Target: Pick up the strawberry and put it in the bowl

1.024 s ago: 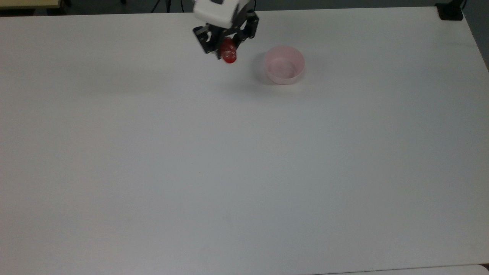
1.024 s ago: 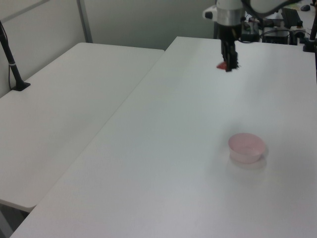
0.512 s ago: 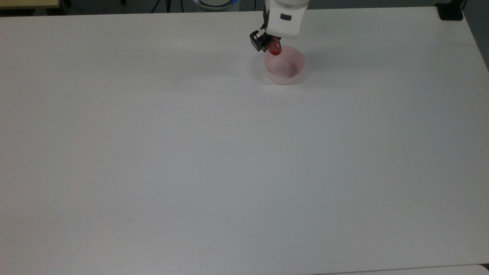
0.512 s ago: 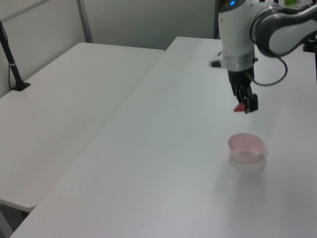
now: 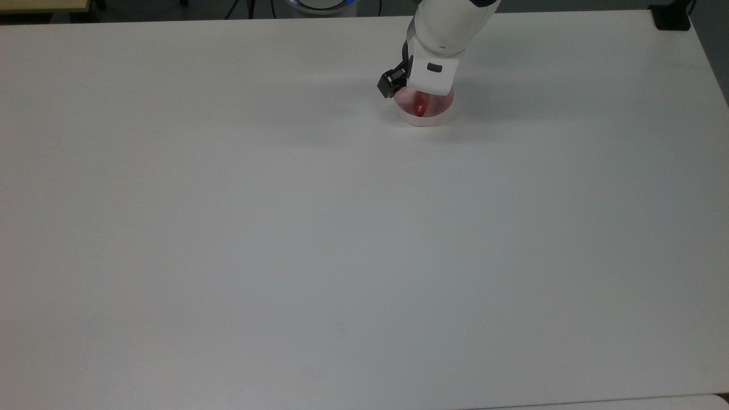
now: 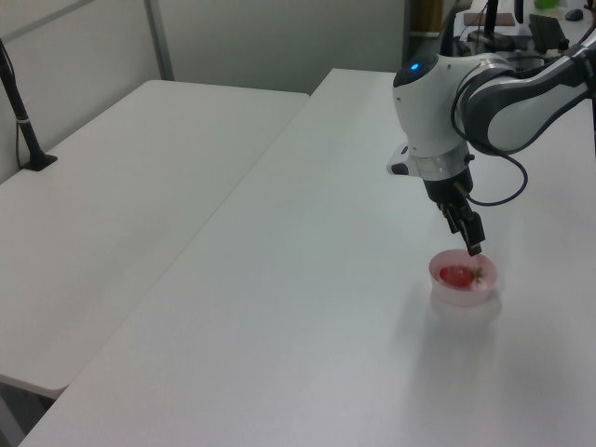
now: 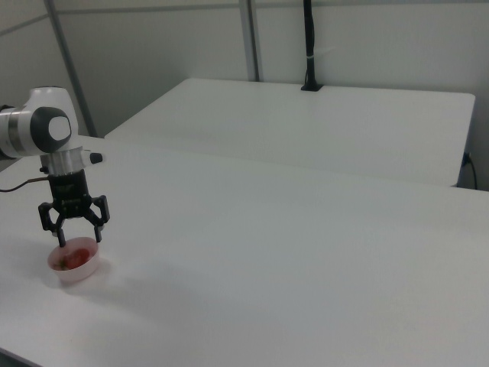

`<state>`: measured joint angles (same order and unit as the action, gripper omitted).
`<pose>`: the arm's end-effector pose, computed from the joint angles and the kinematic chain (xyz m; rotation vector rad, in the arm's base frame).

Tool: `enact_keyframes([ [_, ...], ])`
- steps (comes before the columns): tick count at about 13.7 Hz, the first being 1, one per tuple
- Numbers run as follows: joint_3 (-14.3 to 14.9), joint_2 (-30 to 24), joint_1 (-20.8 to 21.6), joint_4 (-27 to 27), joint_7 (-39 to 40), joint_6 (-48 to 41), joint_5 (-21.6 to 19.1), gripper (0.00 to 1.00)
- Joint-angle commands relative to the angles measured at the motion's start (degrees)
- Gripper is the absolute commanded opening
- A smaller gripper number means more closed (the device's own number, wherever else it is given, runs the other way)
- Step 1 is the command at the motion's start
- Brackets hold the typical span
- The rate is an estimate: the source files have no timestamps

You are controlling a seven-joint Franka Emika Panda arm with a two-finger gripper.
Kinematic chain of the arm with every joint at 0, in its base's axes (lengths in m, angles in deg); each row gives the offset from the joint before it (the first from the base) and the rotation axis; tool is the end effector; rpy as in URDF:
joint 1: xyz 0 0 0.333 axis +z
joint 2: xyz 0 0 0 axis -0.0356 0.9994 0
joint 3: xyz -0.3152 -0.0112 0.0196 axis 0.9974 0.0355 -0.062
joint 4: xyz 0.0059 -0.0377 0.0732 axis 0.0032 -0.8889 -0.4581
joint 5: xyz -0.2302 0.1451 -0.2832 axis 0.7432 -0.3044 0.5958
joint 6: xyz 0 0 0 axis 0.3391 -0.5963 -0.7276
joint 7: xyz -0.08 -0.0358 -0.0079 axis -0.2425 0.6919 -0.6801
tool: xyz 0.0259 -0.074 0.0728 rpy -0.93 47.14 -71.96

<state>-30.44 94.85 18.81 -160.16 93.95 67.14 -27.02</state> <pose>0.5014 0.2174 0.3681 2.8718 0.9650 -0.4723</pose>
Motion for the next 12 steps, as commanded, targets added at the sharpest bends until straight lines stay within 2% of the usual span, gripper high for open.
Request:
enact_keyframes([
  [1, 0.4, -2.2, -0.4, 2.2, -6.0, 0.0, -0.5, 1.00],
  [3, 0.2, -4.2, -4.2, 4.5, -9.5, -1.1, -0.1, 1.00],
  [4, -1.5, -5.8, -9.0, 7.1, -11.0, -2.2, -0.1, 1.00],
  [6, -3.3, -6.4, -15.2, 11.7, -15.7, -3.7, 0.0, 1.00],
  [7, -3.2, -6.3, -16.7, 13.7, -18.0, -4.5, 0.3, 1.00],
  [10, -2.9, -6.8, -20.9, 16.3, -18.4, -5.9, 1.9, 1.00],
  [12, -2.7, -7.2, -21.5, 17.4, -18.4, -8.0, 1.9, 1.00],
])
